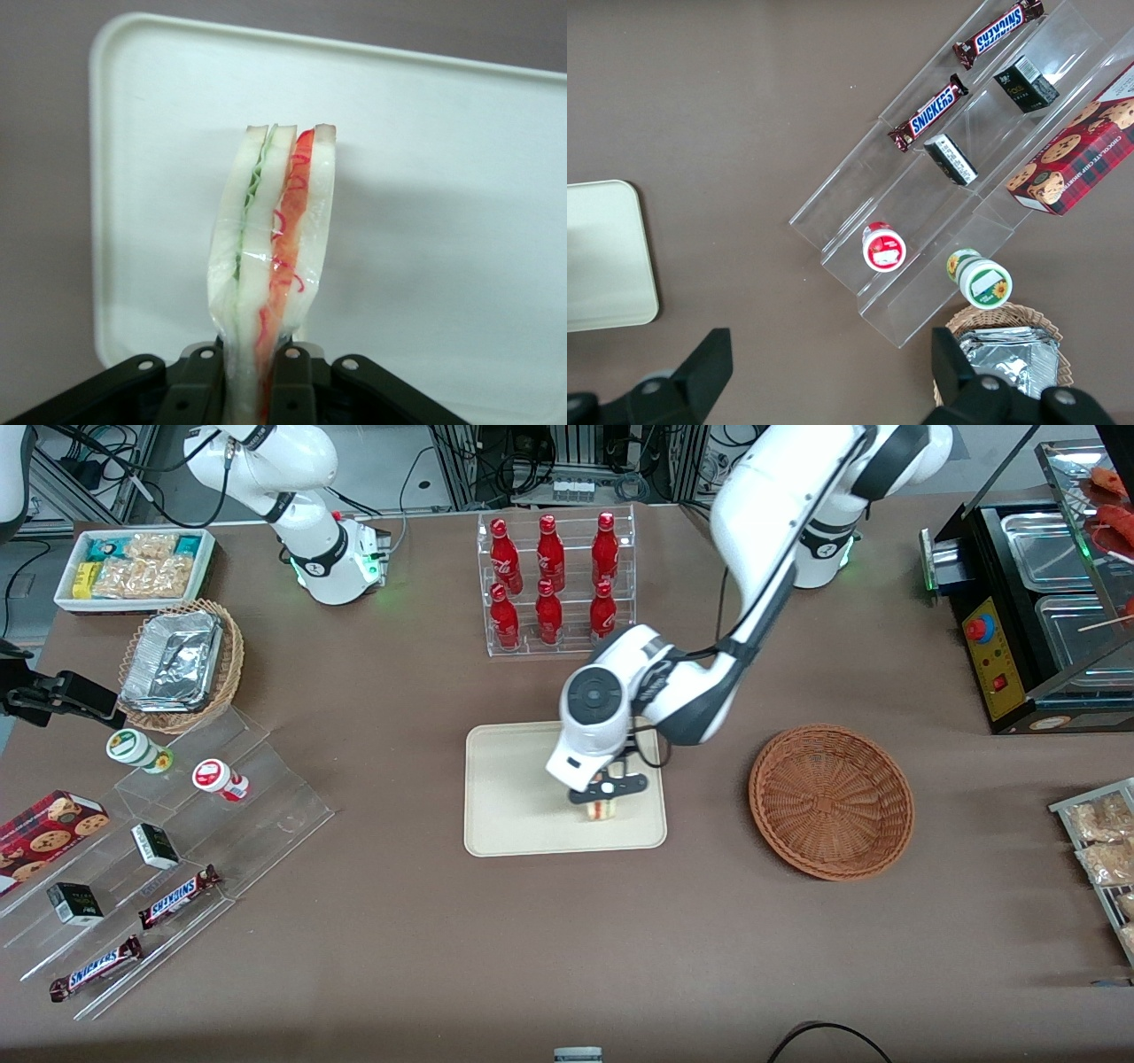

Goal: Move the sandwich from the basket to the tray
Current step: 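Lower the sandwich onto the tray and open the left gripper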

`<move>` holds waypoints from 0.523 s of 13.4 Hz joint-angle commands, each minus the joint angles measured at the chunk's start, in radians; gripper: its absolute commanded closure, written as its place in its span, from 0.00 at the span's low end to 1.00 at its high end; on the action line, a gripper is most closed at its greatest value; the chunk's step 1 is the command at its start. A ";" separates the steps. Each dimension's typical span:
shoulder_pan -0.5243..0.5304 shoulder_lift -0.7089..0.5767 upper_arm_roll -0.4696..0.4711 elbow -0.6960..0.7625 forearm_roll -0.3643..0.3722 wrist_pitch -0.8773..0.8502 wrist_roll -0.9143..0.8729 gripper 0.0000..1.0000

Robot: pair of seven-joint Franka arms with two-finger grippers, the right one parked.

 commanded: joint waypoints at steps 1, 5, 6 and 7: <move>-0.050 0.104 0.014 0.159 0.002 -0.044 -0.062 1.00; -0.069 0.147 0.016 0.207 0.003 -0.035 -0.124 1.00; -0.069 0.152 0.016 0.207 0.003 -0.033 -0.134 1.00; -0.069 0.152 0.017 0.205 0.003 -0.033 -0.134 0.77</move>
